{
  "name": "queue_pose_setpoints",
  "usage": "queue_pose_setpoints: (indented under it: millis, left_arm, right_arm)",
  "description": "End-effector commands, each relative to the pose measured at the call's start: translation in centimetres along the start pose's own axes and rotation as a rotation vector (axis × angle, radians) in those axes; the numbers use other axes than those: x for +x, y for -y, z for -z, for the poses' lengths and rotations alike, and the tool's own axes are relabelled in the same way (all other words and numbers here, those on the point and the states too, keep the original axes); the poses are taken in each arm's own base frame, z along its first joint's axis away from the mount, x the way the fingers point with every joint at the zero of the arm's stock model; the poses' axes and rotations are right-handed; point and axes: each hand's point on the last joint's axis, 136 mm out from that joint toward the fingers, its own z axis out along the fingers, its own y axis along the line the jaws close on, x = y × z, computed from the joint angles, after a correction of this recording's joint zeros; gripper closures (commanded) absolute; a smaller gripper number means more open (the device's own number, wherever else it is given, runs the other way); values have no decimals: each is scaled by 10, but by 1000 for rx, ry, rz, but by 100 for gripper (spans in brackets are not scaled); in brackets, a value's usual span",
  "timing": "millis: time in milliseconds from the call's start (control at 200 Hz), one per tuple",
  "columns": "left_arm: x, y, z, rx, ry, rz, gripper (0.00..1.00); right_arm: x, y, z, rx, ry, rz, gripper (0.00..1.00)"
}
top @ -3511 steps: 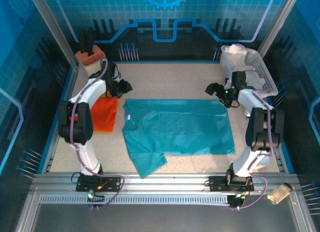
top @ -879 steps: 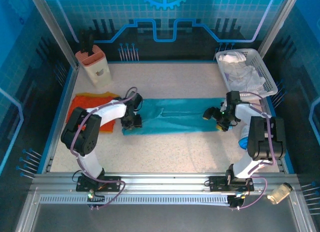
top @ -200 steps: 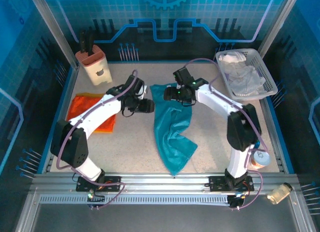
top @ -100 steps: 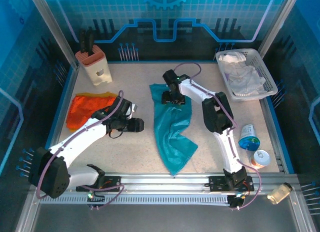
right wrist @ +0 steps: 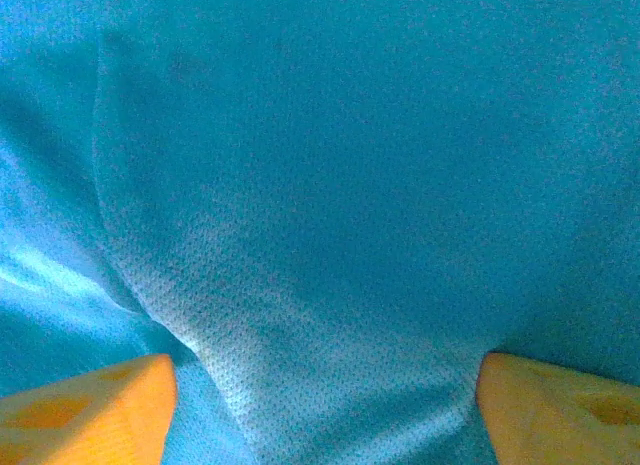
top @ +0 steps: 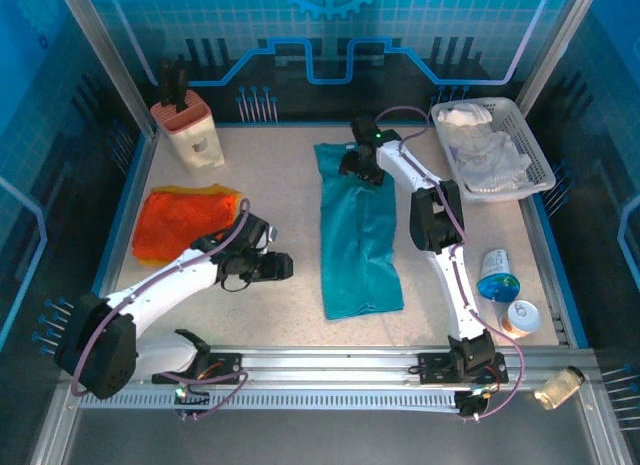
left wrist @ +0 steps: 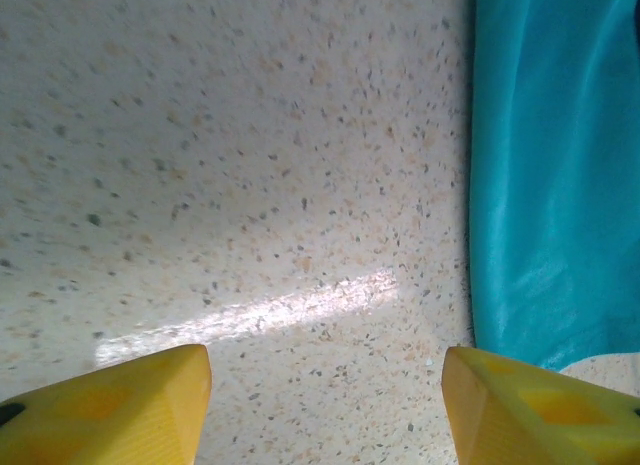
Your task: Fold and stack the t-shirts
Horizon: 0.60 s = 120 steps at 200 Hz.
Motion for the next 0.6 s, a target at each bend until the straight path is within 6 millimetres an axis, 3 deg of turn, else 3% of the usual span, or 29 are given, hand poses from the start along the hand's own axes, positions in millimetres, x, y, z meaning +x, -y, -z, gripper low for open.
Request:
queue_pose_setpoints:
  millis: [0,110,285,295,345,465,595]
  left_arm:
    - [10,7,-14,21,-45,33,36]
    - [17,16,-22,46,-81,44,36]
    - [33,32,-33,117,-117,79,37]
    - [34,32,-34,121,-119,79,37]
    - [40,38,-37,140,-134,83,37]
    - [52,53,-42,165,-173,70,39]
    - [63,69,-49,186,-205,76,39]
  right_arm:
    - [5,-8,-9,-13,-14,-59,17]
    - [-1,-21,14,-23,44,0,14]
    - [-4,-25,68,-6,149,162,8]
    - [-7,-26,78,-15,164,164,8]
    - [-3,-21,92,-21,183,176,0]
    - [10,-7,122,-63,217,191,0]
    - [38,14,147,-106,234,188,0]
